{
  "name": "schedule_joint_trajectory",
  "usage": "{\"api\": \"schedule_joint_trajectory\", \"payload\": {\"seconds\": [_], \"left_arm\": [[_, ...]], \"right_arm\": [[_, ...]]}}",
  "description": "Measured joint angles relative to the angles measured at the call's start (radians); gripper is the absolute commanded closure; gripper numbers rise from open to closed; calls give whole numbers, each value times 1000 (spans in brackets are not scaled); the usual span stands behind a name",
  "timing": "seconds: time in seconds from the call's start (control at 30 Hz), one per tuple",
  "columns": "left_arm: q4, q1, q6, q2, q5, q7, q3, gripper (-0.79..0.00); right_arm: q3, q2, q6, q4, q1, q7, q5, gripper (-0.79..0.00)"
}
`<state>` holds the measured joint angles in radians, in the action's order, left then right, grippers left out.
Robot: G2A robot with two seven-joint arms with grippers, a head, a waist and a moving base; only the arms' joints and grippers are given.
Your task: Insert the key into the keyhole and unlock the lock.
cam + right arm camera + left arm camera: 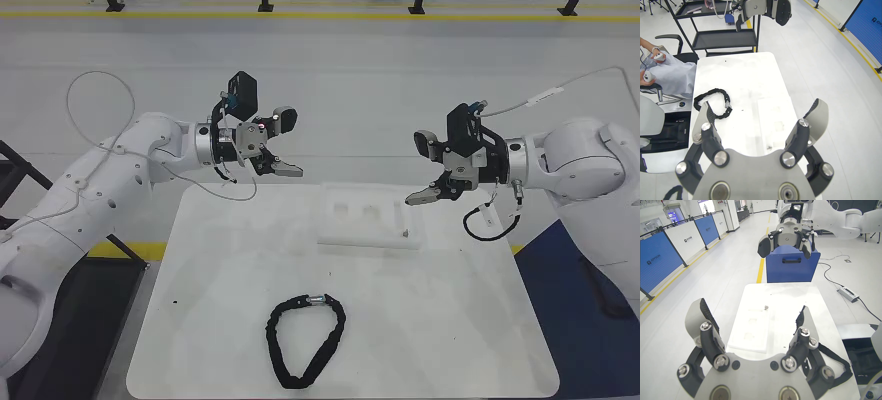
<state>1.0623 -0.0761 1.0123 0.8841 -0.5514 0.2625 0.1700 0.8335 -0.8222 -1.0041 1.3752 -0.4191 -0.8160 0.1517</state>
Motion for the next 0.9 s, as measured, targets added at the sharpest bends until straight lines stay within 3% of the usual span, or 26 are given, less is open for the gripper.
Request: {"api": "schedule_joint_trajectory", "payload": {"seconds": [0.9], "left_arm": [[0, 0, 0, 0, 0, 0, 0, -785]], "right_arm": [[-2, -1, 20, -12, -17, 19, -1, -785]]}}
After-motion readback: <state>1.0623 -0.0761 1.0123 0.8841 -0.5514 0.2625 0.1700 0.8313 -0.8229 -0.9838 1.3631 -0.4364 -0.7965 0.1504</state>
